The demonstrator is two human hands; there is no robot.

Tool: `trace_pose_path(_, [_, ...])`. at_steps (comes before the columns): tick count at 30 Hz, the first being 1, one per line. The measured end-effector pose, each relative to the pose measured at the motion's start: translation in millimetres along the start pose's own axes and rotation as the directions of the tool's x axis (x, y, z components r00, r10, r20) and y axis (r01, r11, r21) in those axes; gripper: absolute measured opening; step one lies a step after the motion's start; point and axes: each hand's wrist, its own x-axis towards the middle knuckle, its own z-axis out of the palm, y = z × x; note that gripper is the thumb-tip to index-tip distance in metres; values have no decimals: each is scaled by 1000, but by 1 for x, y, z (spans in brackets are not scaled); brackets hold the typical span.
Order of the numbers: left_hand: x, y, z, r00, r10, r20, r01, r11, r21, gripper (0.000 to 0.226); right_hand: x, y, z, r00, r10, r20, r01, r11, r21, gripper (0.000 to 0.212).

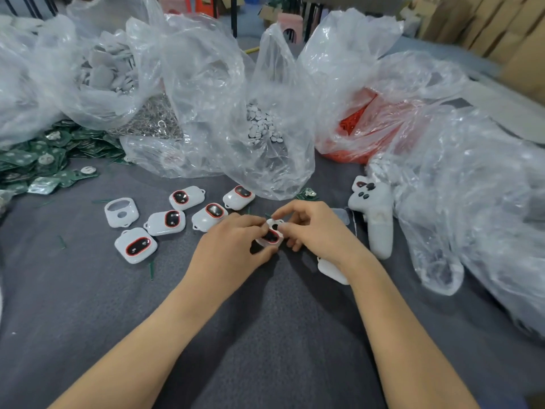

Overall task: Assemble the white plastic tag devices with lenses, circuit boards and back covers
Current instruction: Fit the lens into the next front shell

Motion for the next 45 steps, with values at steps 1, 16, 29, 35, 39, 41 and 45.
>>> trace_pose_path(1, [-1, 0, 1, 1000, -23, 4, 23, 1000, -1, 28, 0, 0, 0, 999, -17, -35, 17, 1000, -3, 10])
trace_pose_path(16, [0, 3, -7, 989, -138, -60, 113, 944, -310, 15, -65, -18, -92, 197, -391, -899, 291, 899, -327, 19])
trace_pose_path(29, [-2, -3, -1, 965, -263, 17, 232, 816, -529, 24, -55, 71, -224, 628, 266, -731, -699, 607, -379, 18])
trace_pose_path(35, [-4, 0, -11, 972, -236, 11, 185, 731, -657, 29, -20, 77, -241, 463, 430, -775, -814, 552, -179, 36])
trace_pose_path(39, [-3, -5, -8, 972, -232, 43, 201, 722, -662, 33, -14, 77, -240, 363, 416, -833, -809, 584, -61, 39])
trace_pose_path(41, [-4, -4, -9, 973, -227, 45, 199, 724, -661, 31, -15, 81, -242, 326, 383, -864, -804, 593, -40, 40])
trace_pose_path(45, [-5, -2, -11, 974, -217, 69, 202, 686, -699, 30, -24, 80, -245, 320, 338, -885, -681, 732, 34, 27])
